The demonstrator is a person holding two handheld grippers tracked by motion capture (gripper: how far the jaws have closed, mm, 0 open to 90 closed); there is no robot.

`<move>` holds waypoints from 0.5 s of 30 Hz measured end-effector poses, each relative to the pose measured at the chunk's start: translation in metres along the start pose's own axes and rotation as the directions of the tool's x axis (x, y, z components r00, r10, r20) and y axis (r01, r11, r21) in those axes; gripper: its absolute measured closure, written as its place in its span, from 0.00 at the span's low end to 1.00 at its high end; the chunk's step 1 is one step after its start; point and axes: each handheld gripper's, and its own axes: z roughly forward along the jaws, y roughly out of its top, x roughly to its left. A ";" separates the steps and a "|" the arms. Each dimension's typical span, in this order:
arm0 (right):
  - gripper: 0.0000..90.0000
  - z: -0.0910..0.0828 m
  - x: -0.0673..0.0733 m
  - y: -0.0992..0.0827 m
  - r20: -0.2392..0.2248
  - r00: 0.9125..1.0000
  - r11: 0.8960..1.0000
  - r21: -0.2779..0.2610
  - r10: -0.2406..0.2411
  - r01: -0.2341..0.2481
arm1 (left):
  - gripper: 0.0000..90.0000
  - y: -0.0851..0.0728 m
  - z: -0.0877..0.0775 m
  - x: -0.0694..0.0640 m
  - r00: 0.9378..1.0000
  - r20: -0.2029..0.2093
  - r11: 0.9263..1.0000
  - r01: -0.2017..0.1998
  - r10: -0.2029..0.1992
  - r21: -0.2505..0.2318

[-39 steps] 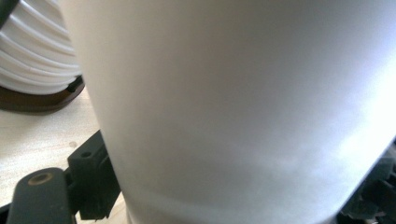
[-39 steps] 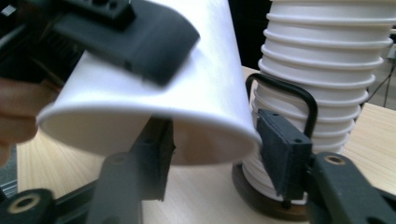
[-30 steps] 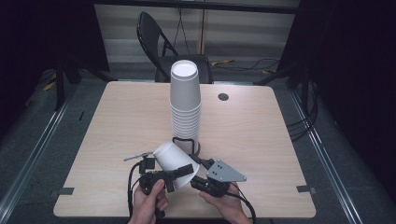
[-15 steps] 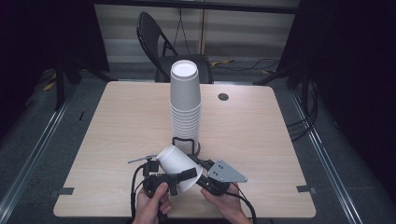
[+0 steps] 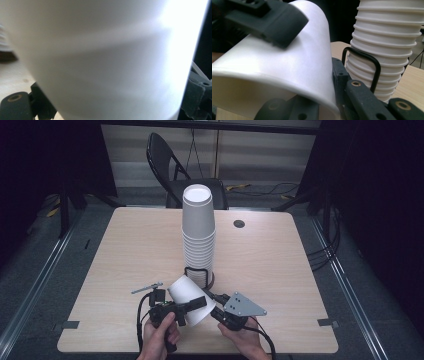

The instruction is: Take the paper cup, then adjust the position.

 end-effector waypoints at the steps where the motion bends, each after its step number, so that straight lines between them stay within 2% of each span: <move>1: 0.95 0.000 0.000 0.000 0.000 1.000 1.000 0.000 0.000 0.000 | 0.11 0.000 0.000 0.000 1.000 0.000 1.000 0.000 0.000 0.000; 9: 0.95 -0.005 -0.001 0.000 -0.010 1.000 1.000 0.014 0.009 -0.008 | 0.13 0.013 -0.011 0.004 0.998 -0.002 0.996 -0.056 0.056 -0.062; 15: 0.96 -0.008 -0.002 0.000 -0.024 0.999 0.999 0.038 0.024 -0.023 | 0.17 0.022 -0.023 0.008 0.994 -0.047 0.989 -0.099 0.094 -0.111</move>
